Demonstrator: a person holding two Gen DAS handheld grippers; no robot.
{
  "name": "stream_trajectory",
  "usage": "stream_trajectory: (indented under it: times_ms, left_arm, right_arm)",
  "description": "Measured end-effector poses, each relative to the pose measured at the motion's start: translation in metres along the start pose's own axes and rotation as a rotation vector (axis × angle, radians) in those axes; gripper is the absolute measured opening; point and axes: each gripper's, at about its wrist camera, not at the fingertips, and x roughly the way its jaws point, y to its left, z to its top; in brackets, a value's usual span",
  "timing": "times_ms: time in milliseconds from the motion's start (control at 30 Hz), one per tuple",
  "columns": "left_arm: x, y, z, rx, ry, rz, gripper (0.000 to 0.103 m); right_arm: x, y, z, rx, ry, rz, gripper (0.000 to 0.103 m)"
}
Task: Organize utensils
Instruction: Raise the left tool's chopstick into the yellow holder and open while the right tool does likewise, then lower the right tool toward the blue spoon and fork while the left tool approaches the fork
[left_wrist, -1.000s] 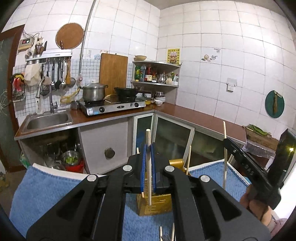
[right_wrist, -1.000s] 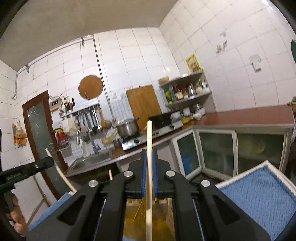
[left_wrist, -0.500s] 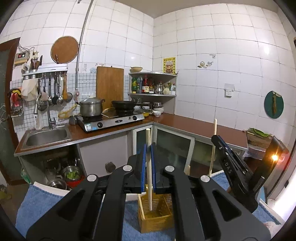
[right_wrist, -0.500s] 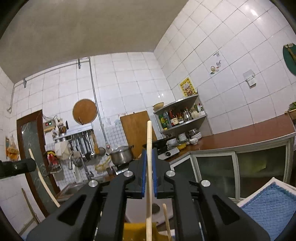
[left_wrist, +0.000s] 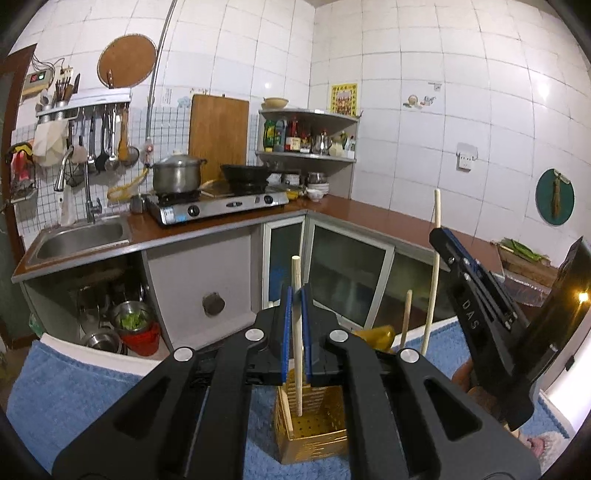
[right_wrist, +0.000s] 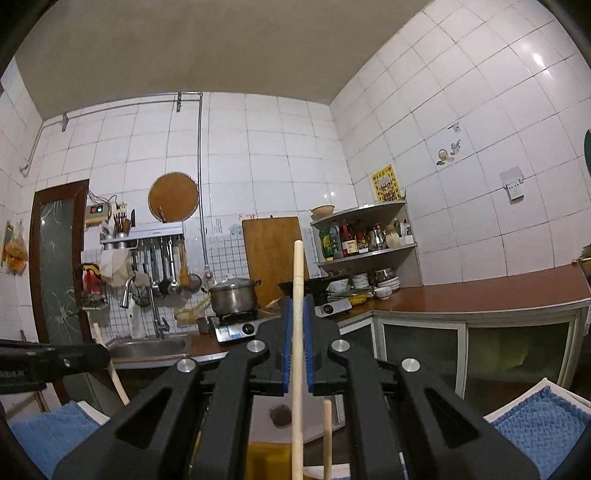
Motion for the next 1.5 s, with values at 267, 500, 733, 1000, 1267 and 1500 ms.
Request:
stream_trajectory:
  times_ms: [267,500,733,1000,1267,1500]
  left_arm:
    - [0.017,0.001,-0.021,0.003,0.048,-0.003,0.004]
    - [0.026,0.006,-0.039,-0.004,0.078,0.007,0.004]
    - [0.028,0.017,-0.053,-0.062,0.14,0.009,0.004]
    - [0.001,0.022,-0.066,-0.075,0.168,0.06,0.054]
    - [-0.049,0.028,-0.087,-0.059,0.181,0.09,0.079]
    - [-0.079,0.045,-0.124,-0.069,0.245,0.115,0.092]
  right_arm:
    - [-0.001,-0.01,-0.025,-0.014,0.048,-0.006,0.006]
    - [-0.013,-0.014,-0.053,-0.04,0.13,0.019,0.006]
    - [-0.034,-0.011,-0.064,-0.075,0.252,0.033,0.006]
    - [-0.05,-0.021,-0.062,-0.039,0.436,0.021,0.016]
    - [-0.096,-0.022,-0.055,-0.045,0.507,-0.001,0.045]
    - [-0.127,-0.018,-0.077,-0.03,0.662,-0.036,0.046]
